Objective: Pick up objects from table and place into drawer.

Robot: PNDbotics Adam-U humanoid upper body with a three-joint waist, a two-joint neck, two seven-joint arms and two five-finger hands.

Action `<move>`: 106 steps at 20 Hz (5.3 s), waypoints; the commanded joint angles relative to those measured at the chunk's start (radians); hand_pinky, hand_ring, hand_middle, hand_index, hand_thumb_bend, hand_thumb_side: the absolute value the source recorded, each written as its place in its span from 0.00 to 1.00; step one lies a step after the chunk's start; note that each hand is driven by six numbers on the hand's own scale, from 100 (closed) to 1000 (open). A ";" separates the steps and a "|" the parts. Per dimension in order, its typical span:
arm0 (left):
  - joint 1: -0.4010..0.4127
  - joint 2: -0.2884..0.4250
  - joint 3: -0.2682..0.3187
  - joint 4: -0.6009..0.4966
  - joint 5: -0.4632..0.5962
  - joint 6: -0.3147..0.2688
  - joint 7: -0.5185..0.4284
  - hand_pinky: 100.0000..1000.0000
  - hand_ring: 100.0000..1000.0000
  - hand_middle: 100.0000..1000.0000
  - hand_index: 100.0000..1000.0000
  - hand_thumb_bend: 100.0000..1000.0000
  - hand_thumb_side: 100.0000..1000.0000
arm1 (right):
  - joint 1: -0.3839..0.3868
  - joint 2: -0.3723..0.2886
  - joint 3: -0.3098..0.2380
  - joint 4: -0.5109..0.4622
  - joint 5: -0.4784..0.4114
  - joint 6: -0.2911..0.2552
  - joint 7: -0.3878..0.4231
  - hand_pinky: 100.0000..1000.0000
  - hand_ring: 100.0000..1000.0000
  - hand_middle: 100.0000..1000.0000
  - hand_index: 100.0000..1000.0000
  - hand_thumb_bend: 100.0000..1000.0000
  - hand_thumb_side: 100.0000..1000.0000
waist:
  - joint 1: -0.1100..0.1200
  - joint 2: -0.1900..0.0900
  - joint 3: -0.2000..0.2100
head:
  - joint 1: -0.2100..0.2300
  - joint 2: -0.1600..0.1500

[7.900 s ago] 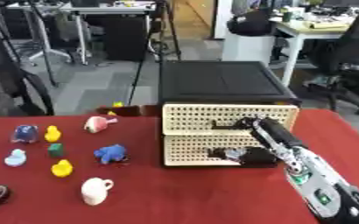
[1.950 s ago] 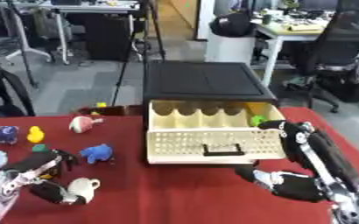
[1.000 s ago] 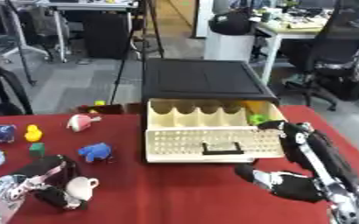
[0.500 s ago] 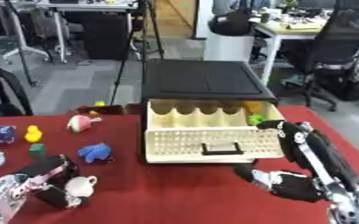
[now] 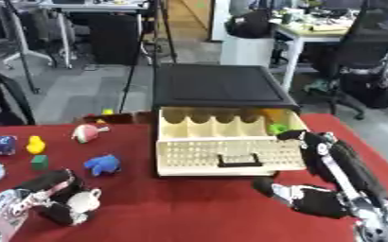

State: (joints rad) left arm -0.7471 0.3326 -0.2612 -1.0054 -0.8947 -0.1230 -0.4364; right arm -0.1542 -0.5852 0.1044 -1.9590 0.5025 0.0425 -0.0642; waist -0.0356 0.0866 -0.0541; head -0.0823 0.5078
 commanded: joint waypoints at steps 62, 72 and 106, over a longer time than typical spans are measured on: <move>-0.205 -0.036 0.030 0.043 -0.173 0.035 0.001 0.45 0.43 0.48 0.68 0.74 0.42 | -0.061 -0.019 0.023 -0.005 -0.017 -0.022 0.040 0.00 0.00 0.07 0.75 0.79 0.77 | 0.020 0.008 -0.098 | 0.013 -0.022; -0.170 -0.049 0.023 0.073 -0.227 0.068 0.007 0.34 0.39 0.45 0.66 0.79 0.47 | -0.053 -0.017 0.018 0.001 -0.016 -0.024 0.039 0.00 0.00 0.07 0.75 0.79 0.77 | 0.018 0.004 -0.090 | 0.004 -0.017; -0.120 -0.012 0.031 0.029 -0.197 0.085 -0.074 0.25 0.32 0.39 0.59 0.69 0.43 | -0.035 -0.013 0.016 0.012 -0.012 -0.024 0.043 0.00 0.00 0.07 0.75 0.78 0.78 | 0.009 -0.012 -0.067 | -0.014 0.003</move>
State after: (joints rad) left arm -0.8454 0.2920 -0.2417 -0.9457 -1.0998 -0.0399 -0.4963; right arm -0.1838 -0.5792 0.1348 -1.9405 0.4952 0.0201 -0.0242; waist -0.0257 0.0873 -0.1218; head -0.0915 0.5036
